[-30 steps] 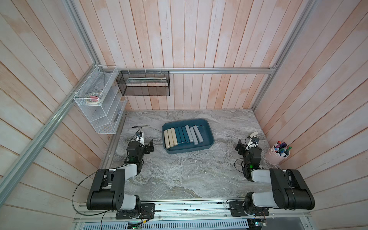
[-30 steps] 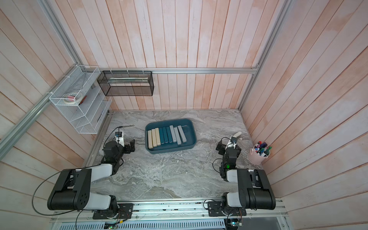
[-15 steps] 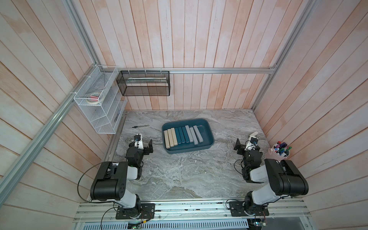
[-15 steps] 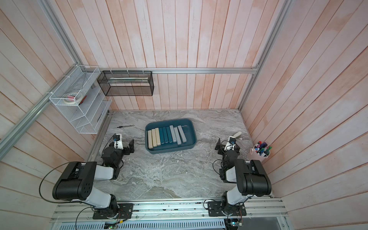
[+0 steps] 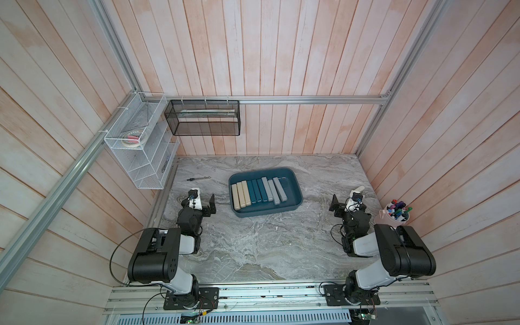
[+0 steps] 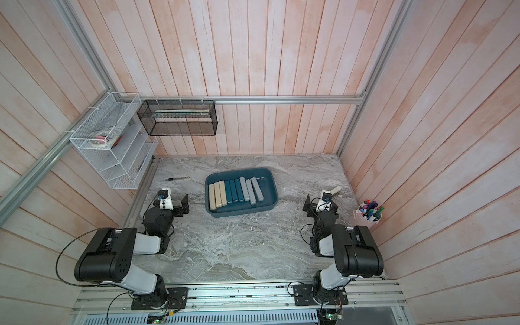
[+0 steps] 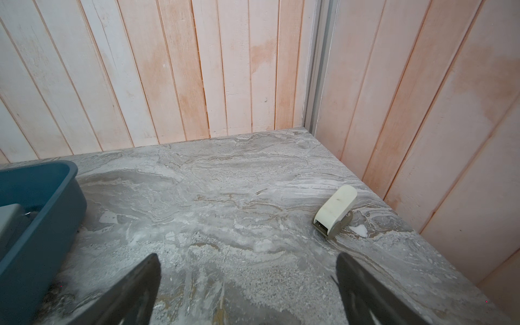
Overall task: Put the pruning pliers into the storage box
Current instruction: Reset both arms
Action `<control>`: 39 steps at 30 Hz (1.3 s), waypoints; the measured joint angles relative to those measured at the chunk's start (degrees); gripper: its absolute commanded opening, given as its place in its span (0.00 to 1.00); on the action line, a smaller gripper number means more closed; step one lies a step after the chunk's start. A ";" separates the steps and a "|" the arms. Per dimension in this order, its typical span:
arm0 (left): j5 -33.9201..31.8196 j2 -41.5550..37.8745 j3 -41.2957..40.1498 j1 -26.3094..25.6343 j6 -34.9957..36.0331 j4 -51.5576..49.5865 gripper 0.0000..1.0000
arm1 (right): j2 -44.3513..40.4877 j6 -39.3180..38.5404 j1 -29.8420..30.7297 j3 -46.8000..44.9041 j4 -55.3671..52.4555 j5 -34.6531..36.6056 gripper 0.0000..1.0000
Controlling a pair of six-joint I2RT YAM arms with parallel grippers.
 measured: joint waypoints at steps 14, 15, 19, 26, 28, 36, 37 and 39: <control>0.00 0.00 0.00 0.00 0.00 0.13 1.00 | 0.00 -0.66 0.63 0.20 -0.55 0.02 0.98; 0.00 0.00 -0.02 0.00 0.00 0.13 1.00 | 0.00 -0.66 0.63 0.20 -0.57 0.02 0.98; 0.00 0.00 0.00 0.00 0.00 0.13 1.00 | 0.00 -0.81 0.63 0.20 -0.66 0.02 0.98; 0.00 0.00 -0.02 0.00 0.00 0.13 1.00 | 0.02 -0.83 0.63 -1.20 1.68 0.04 0.98; 0.00 0.00 -0.02 0.00 0.00 0.13 1.00 | 0.33 -0.83 0.63 -4.63 6.75 0.26 0.98; 0.00 0.00 -0.02 0.00 0.00 0.13 1.00 | 1.49 -0.83 0.63 -5.64 10.36 0.42 0.98; 0.00 0.00 -0.02 0.00 0.00 0.13 1.00 | 1.46 -0.83 0.63 -4.61 9.77 0.42 0.98; 0.00 0.00 -0.02 0.00 0.00 0.13 1.00 | 1.29 -0.83 0.63 -2.45 7.45 0.37 0.98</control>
